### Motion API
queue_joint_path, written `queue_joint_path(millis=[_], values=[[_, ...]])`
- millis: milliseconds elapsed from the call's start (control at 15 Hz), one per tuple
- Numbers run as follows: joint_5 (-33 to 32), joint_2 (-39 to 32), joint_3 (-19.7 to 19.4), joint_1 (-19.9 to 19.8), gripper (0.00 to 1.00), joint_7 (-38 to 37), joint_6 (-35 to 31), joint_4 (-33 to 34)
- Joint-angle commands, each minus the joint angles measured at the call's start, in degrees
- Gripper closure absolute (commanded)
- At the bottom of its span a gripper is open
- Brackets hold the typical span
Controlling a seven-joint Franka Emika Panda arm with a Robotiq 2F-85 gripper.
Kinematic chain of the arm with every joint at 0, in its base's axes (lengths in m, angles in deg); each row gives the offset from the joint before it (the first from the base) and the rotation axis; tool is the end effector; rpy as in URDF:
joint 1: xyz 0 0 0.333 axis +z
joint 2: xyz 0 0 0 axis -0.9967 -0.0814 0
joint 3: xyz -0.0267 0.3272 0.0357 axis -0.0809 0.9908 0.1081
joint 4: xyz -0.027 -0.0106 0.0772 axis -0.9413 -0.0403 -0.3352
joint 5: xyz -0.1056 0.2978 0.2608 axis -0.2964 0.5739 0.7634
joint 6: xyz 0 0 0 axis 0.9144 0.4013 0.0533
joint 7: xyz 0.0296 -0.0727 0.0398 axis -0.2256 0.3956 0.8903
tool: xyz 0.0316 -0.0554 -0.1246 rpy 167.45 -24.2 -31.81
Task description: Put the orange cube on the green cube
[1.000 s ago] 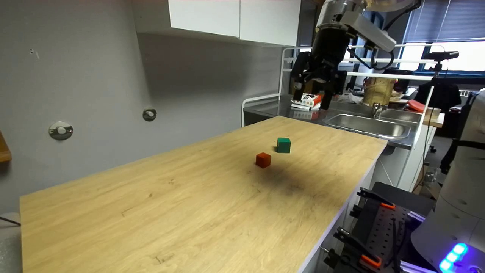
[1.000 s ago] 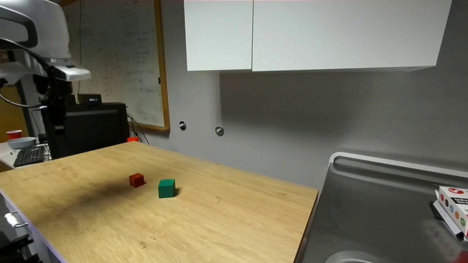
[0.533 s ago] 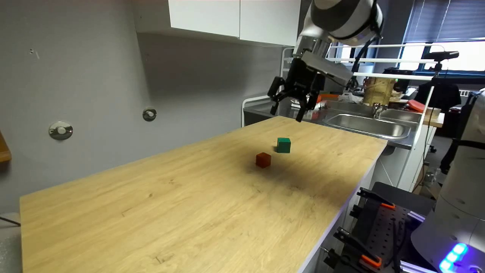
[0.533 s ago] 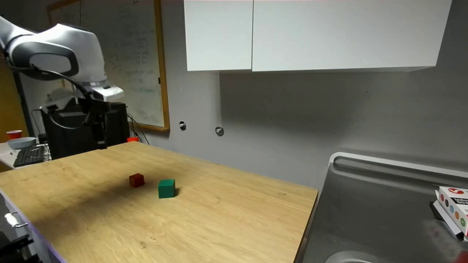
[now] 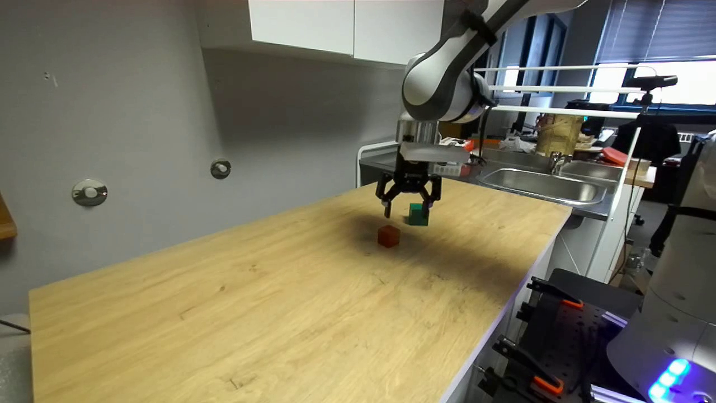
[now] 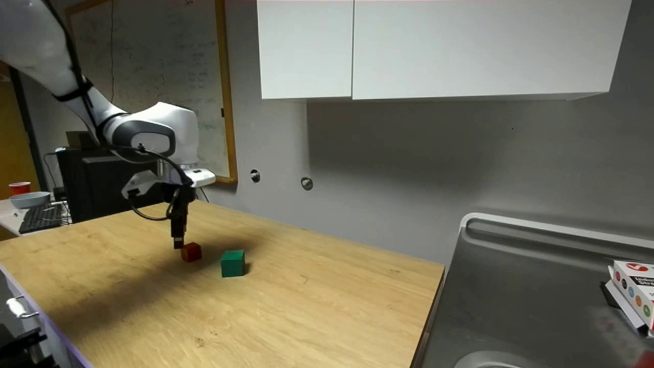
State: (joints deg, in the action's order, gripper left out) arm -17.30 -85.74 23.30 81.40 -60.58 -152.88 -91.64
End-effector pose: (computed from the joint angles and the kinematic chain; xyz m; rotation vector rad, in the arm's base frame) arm 0.4945 0.0011 0.2577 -2.9000 0.9284 0.0758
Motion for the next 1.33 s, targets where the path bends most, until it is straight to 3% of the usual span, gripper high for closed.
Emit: queue_joint_path(millis=[0,267,333,467,867,1267], values=[[-2.7,-9.2,-1.9,2.4,0.0,-3.7,4.1,9.1],[-2.0,-15.8,-3.4,4.5,0.0,-2.6,8.7,16.2],[-2.1,-17.1,-3.6,5.0,0.25,-2.6,9.5,17.6],[-2.0,-18.8,-4.3,5.7,0.33,-2.4,11.2,19.9],[-1.6,-19.1,-5.9,5.9,0.81,-1.6,14.8,22.6],[1.1,-15.3,-8.0,2.7,0.82,0.8,16.3,23.7]])
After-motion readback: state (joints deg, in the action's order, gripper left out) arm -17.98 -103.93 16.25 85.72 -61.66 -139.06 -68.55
